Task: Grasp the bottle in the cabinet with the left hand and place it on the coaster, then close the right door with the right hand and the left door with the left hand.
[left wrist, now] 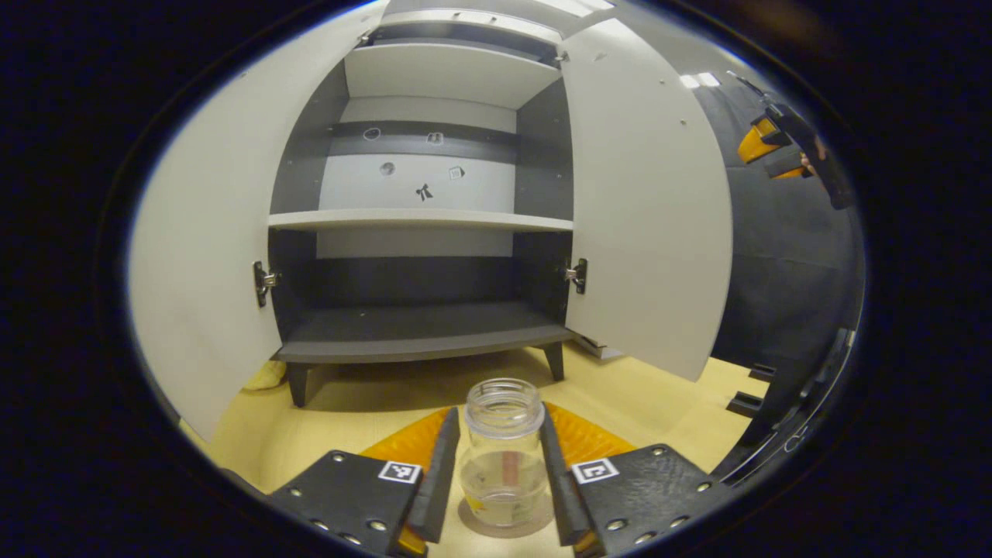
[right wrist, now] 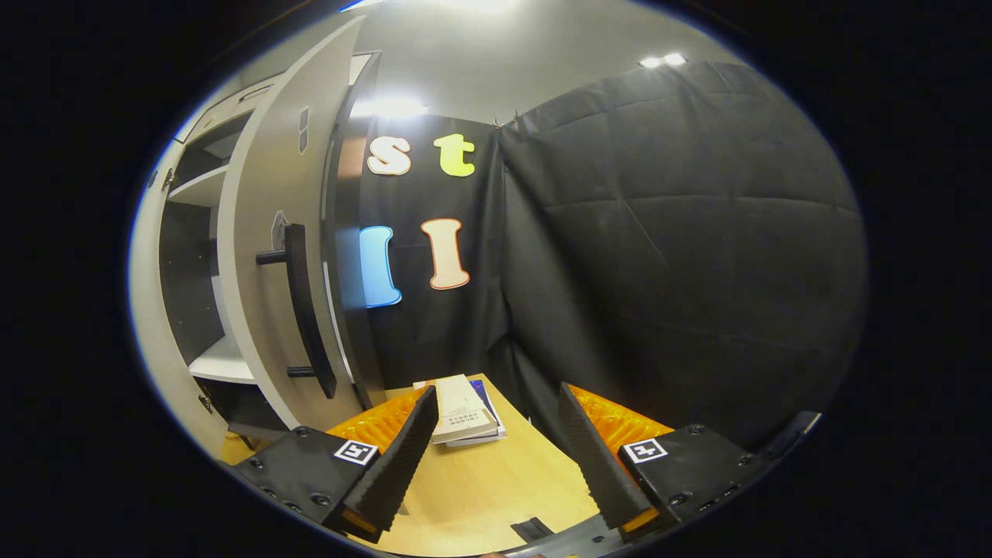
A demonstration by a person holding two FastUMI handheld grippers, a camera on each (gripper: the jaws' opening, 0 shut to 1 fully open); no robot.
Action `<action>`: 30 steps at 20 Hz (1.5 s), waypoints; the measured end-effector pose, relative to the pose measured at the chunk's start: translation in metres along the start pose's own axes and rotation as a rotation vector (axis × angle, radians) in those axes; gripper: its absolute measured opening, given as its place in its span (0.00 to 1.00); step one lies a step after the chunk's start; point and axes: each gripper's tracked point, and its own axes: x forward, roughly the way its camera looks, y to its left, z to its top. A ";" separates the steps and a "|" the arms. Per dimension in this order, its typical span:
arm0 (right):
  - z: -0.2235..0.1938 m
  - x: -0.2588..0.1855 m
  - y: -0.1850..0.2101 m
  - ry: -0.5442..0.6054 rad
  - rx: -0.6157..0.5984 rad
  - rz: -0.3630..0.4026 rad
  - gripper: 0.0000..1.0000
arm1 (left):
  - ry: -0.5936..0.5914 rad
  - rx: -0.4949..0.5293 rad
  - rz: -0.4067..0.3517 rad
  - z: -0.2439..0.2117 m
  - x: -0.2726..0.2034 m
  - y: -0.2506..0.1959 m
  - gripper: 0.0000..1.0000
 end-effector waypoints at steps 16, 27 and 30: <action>0.031 0.093 0.041 -0.031 0.066 0.450 0.99 | -0.116 -0.117 0.585 0.168 -0.211 -0.007 0.95; 0.079 0.080 0.071 -0.147 0.016 0.589 0.98 | -0.160 -0.104 0.757 0.292 -0.291 0.023 0.96; 0.088 0.062 0.083 -0.152 0.032 0.606 0.97 | -0.158 -0.131 0.729 0.297 -0.282 0.043 0.95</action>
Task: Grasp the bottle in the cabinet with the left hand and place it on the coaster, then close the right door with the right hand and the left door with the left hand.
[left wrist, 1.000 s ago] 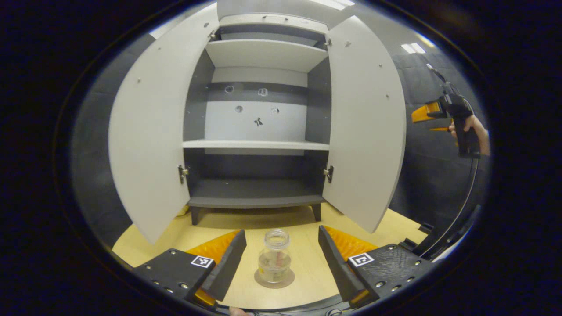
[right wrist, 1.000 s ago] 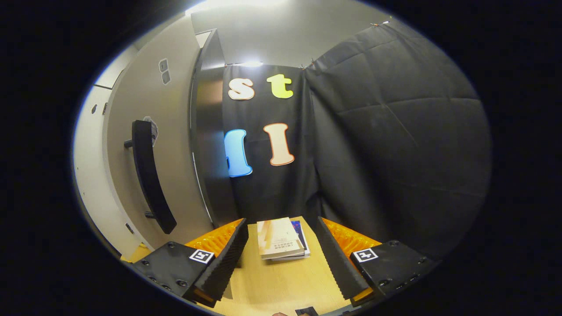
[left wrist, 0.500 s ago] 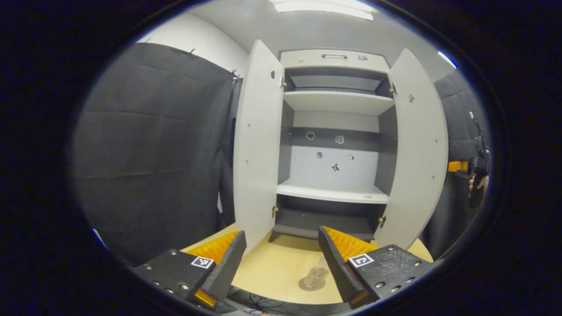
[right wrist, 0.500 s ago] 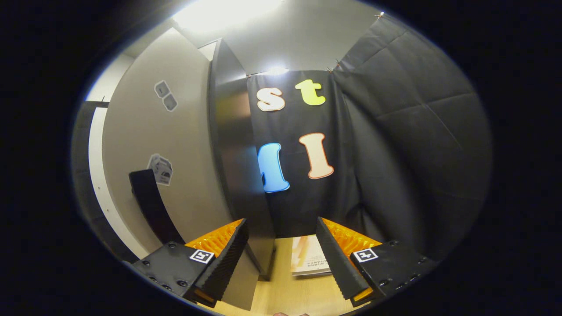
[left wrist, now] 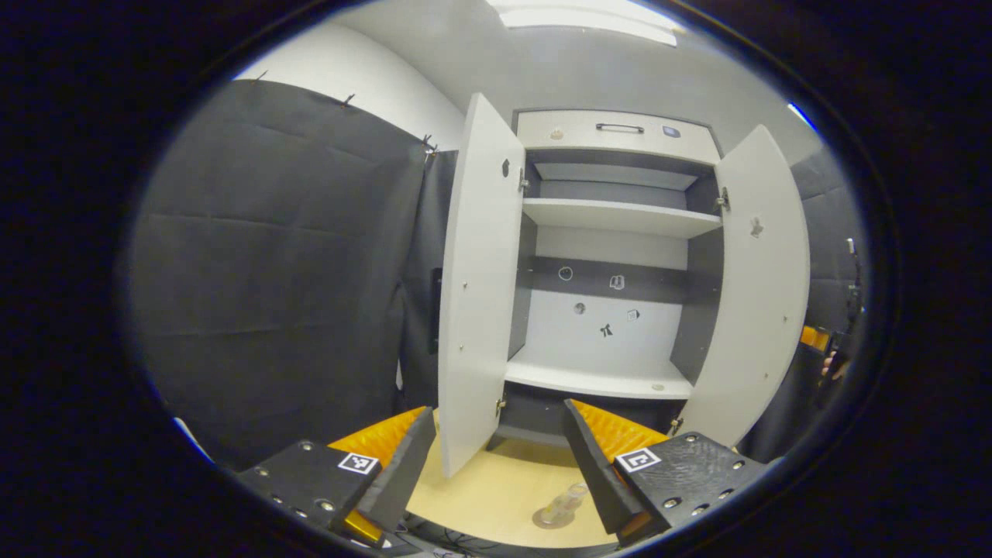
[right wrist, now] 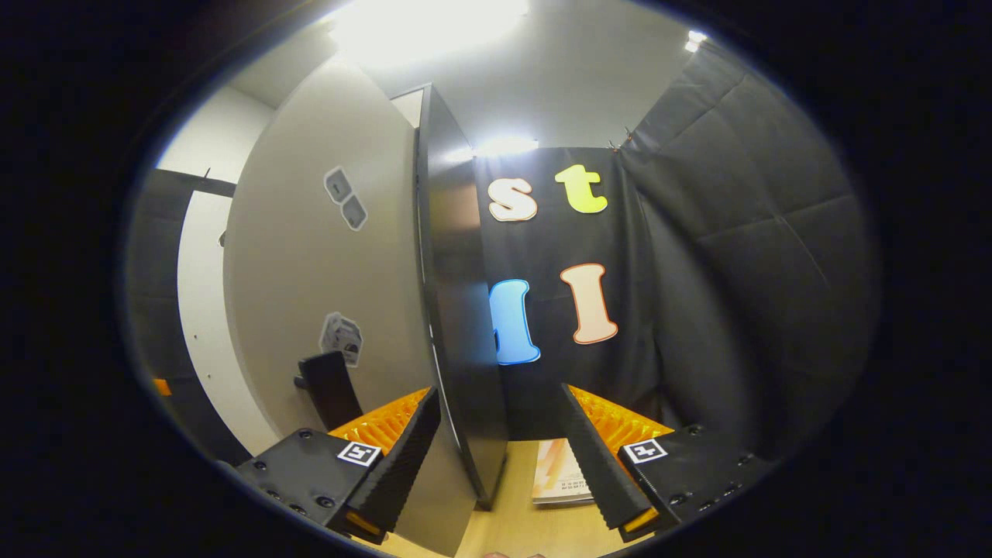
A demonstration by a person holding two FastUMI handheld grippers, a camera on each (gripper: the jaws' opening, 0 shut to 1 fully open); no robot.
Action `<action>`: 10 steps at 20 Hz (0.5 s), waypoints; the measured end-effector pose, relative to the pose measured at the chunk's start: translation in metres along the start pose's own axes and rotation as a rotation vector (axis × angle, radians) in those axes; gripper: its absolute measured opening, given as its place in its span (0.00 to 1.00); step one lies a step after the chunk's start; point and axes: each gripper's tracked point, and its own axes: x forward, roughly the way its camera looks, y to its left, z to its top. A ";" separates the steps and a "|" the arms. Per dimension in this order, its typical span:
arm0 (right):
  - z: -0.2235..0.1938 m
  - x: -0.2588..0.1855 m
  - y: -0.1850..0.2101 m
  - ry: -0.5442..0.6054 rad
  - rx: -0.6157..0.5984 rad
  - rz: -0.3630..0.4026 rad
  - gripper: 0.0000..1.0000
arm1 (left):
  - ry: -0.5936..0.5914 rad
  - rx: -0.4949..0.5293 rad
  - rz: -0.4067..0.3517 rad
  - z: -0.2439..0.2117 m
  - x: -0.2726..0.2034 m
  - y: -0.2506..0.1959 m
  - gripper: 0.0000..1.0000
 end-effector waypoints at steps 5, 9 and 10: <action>0.003 -0.008 0.011 0.000 -0.028 -0.081 0.96 | -0.012 -0.042 -0.069 -0.005 0.027 0.016 0.96; 0.008 -0.016 0.026 -0.013 -0.059 -0.122 0.96 | 0.002 -0.059 -0.099 -0.015 0.037 0.039 0.95; 0.007 -0.016 0.032 -0.014 -0.070 -0.127 0.97 | 0.007 -0.061 -0.101 -0.018 0.040 0.044 0.95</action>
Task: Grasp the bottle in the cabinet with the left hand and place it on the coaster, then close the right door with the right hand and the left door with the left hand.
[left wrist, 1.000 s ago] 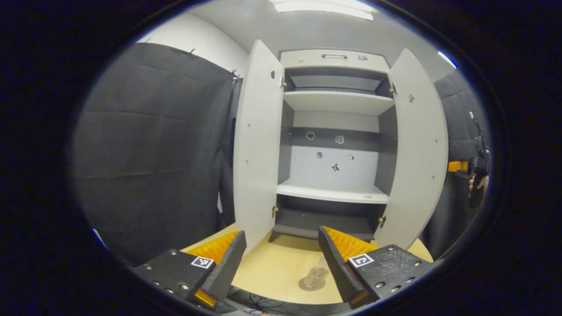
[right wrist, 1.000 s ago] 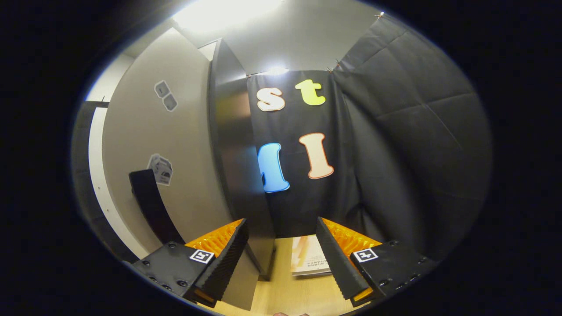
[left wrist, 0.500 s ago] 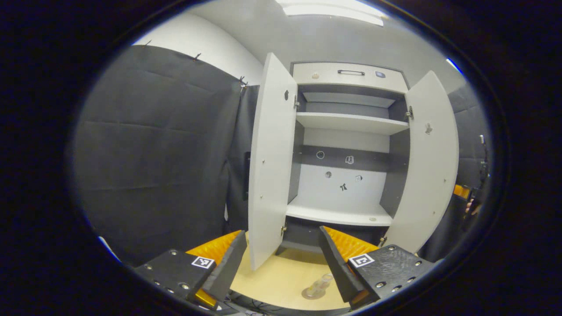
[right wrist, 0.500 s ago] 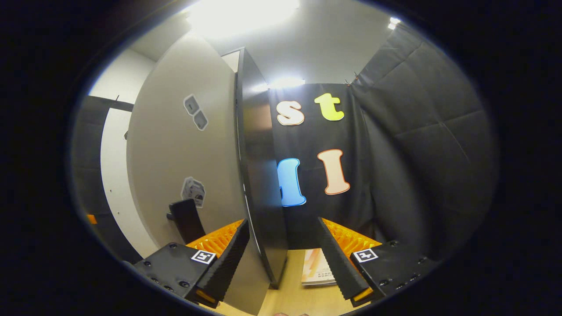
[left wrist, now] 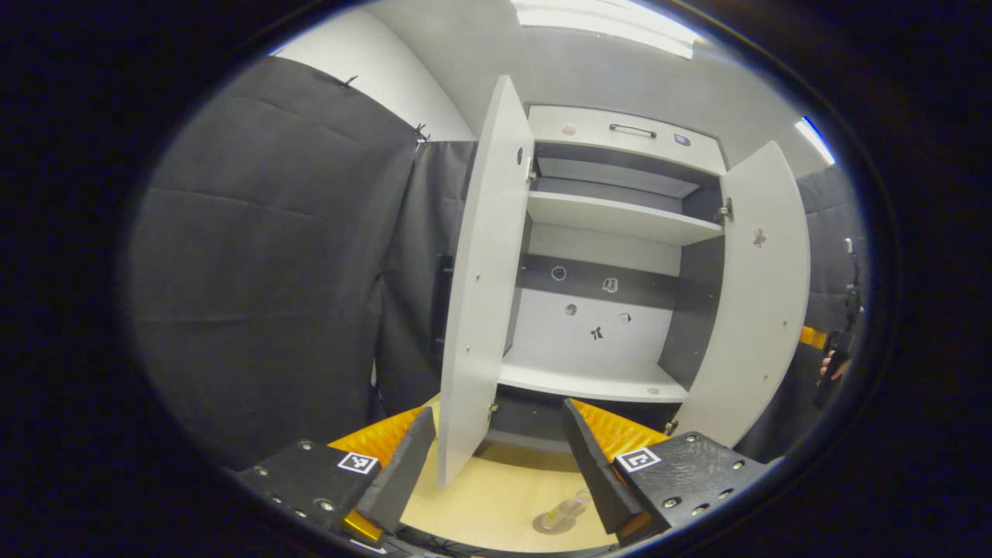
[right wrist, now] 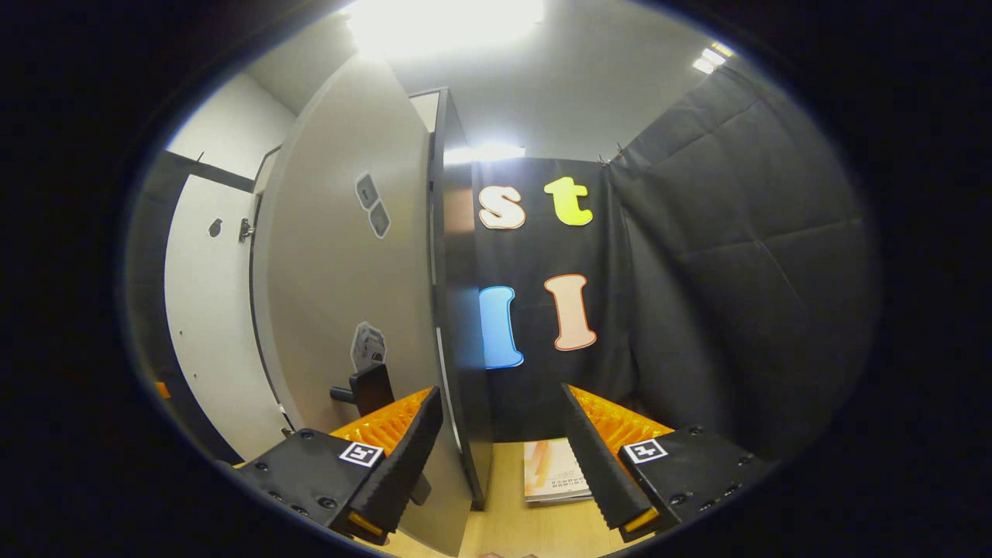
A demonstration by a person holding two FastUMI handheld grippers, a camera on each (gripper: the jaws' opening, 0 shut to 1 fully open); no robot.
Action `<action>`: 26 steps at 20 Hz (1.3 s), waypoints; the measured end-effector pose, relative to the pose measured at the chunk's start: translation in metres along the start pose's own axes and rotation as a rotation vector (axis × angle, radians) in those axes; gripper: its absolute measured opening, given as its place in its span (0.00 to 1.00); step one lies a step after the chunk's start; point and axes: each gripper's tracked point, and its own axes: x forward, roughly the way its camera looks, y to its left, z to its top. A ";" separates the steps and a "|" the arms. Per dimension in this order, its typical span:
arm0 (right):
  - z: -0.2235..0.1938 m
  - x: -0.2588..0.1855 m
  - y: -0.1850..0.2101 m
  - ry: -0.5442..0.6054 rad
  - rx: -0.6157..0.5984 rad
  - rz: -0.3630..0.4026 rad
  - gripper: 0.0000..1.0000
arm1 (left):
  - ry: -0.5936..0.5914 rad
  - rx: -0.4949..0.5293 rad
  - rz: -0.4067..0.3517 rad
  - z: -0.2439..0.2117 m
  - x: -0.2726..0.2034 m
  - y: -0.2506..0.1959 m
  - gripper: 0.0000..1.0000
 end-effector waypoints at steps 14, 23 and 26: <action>-0.013 0.028 0.179 0.036 0.078 0.217 0.97 | -0.010 -0.034 0.097 0.000 0.008 0.098 0.96; -0.036 0.024 0.152 0.047 -0.006 0.093 0.97 | -0.047 -0.017 0.042 0.031 0.069 0.171 0.96; -0.043 0.019 0.143 0.066 -0.010 0.043 0.97 | -0.038 -0.013 -0.068 0.035 0.095 0.176 0.95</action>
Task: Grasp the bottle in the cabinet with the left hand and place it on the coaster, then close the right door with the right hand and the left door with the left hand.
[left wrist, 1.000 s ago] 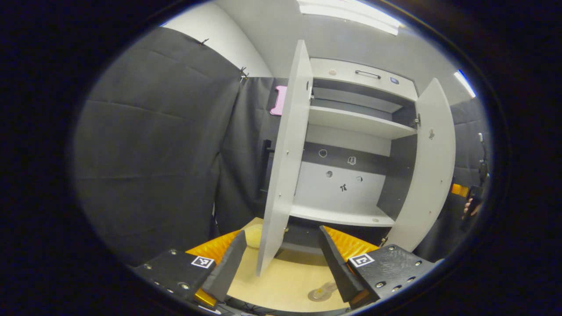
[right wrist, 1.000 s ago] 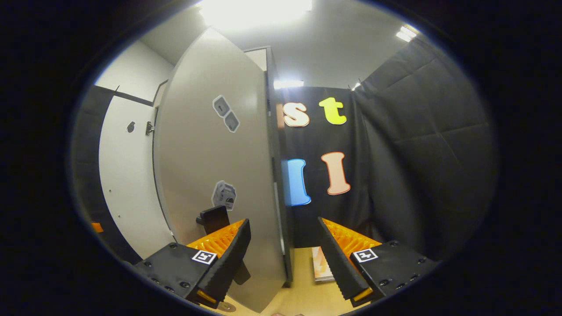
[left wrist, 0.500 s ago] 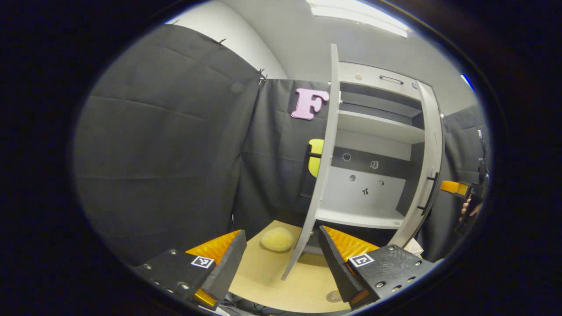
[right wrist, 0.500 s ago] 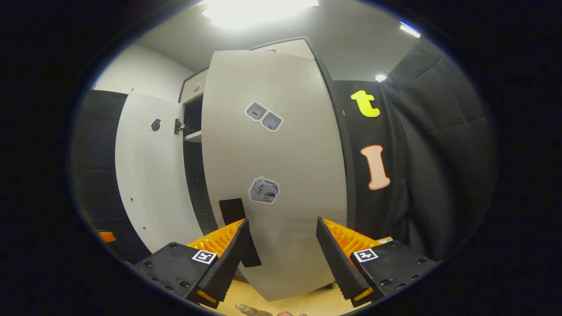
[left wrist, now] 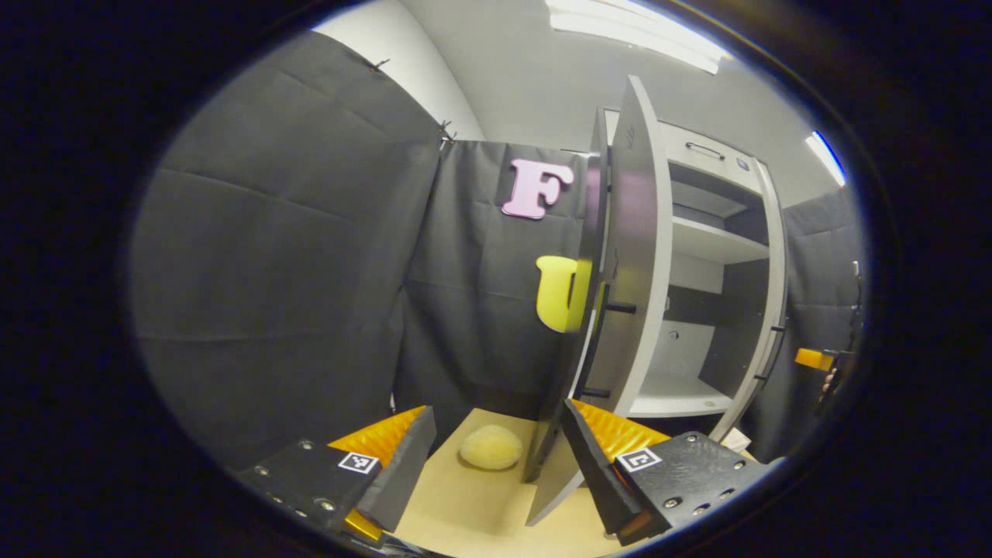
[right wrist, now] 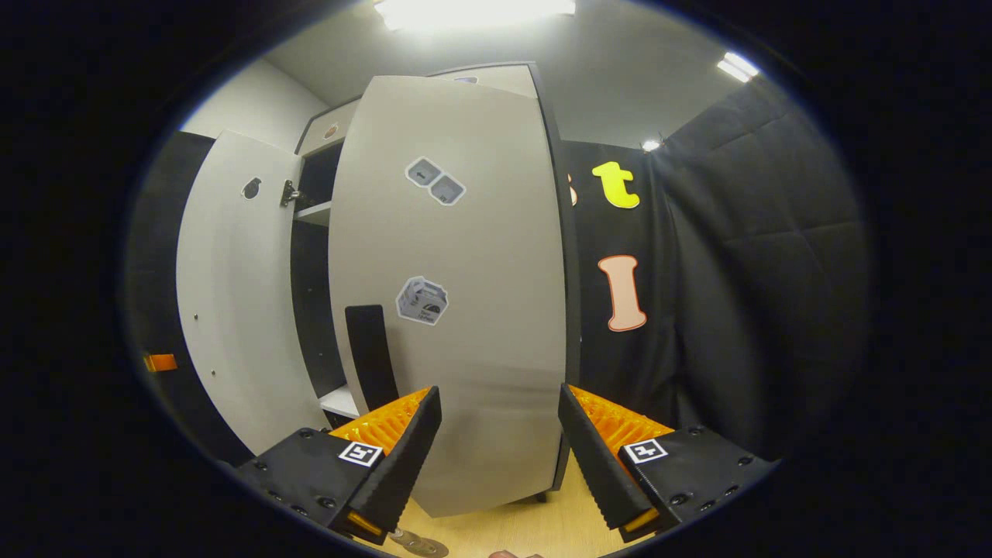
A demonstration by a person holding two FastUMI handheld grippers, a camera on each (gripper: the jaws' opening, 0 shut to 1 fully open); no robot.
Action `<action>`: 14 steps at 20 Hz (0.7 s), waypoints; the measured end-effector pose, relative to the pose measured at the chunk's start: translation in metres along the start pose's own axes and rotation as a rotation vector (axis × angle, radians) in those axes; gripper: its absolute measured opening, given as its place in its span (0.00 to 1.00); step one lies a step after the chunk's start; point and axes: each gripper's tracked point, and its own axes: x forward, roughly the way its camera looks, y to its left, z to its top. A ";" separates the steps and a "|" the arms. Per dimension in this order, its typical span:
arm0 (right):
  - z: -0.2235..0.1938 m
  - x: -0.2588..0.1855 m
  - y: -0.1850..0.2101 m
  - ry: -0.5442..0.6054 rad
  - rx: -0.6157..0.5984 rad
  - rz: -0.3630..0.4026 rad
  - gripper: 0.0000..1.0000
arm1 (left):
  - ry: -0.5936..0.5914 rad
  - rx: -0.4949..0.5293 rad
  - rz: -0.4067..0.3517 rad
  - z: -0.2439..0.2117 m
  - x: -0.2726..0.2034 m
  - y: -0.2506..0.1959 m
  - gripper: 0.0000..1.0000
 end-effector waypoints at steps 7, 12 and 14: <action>-0.009 -0.006 -0.013 0.027 0.000 -0.087 0.97 | -0.064 0.053 -0.115 0.041 0.065 0.005 0.95; -0.022 -0.012 -0.016 0.062 0.011 -0.121 0.91 | -0.073 0.086 -0.216 0.053 0.096 -0.008 0.95; -0.024 -0.015 -0.019 0.069 0.017 -0.134 0.97 | -0.077 0.070 -0.255 0.056 0.102 -0.015 0.96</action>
